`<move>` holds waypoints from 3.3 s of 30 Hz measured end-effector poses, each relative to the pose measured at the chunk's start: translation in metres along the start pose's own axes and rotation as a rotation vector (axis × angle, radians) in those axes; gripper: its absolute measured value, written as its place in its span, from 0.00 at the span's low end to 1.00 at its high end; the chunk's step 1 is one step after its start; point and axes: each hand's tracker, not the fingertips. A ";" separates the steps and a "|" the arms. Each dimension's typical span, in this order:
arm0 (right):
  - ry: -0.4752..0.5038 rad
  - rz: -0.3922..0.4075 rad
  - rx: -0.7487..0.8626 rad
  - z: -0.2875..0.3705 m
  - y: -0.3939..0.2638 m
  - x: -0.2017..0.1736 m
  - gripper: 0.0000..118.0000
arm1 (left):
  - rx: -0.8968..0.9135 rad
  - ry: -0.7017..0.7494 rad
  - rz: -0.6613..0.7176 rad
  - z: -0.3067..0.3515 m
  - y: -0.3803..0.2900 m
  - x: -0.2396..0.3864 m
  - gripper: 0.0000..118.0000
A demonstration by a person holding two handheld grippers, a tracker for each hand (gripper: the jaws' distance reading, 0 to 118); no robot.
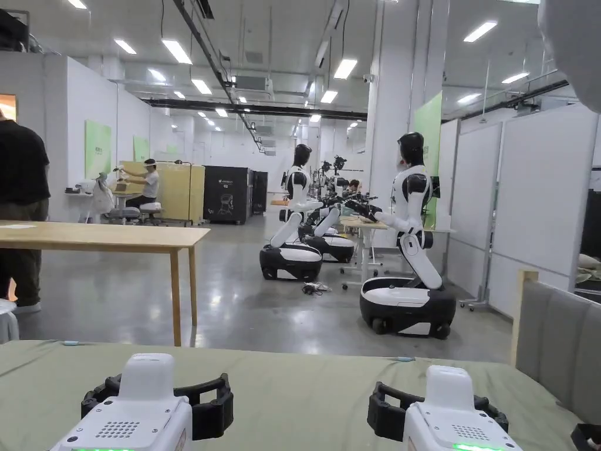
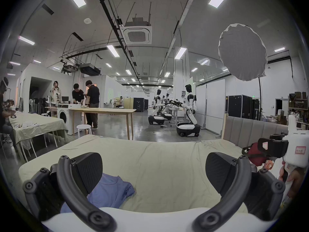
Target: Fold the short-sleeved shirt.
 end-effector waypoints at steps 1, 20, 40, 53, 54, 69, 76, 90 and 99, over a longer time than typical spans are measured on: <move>0.037 -0.001 -0.006 0.007 0.006 -0.002 1.00 | 0.005 0.007 0.003 0.000 0.000 0.000 1.00; 0.008 0.896 0.169 0.009 -0.002 -0.036 1.00 | 0.055 0.080 -0.792 -0.016 -0.005 0.029 1.00; 0.224 0.072 -0.008 0.044 0.024 0.015 1.00 | 0.098 -0.062 -0.019 -0.003 0.011 -0.010 1.00; 0.183 0.089 0.034 0.022 -0.001 0.011 1.00 | 0.069 -0.069 0.028 0.003 -0.005 -0.001 1.00; 0.188 0.088 0.031 0.021 -0.001 0.011 1.00 | 0.072 -0.072 0.028 0.004 -0.005 0.000 1.00; 0.077 0.133 0.030 0.017 -0.003 0.013 0.07 | 0.068 -0.055 -0.062 0.009 -0.006 0.013 0.00; 0.105 0.118 0.018 0.023 -0.004 0.019 0.01 | 0.091 -0.032 -0.085 0.008 -0.007 0.020 0.00; 0.454 0.240 0.038 0.044 -0.019 -0.151 0.01 | 0.019 0.296 -0.095 0.098 -0.030 -0.116 0.00; 0.666 0.231 -0.092 0.045 -0.083 -0.243 0.01 | -0.584 0.272 0.002 0.047 -0.098 -0.218 0.00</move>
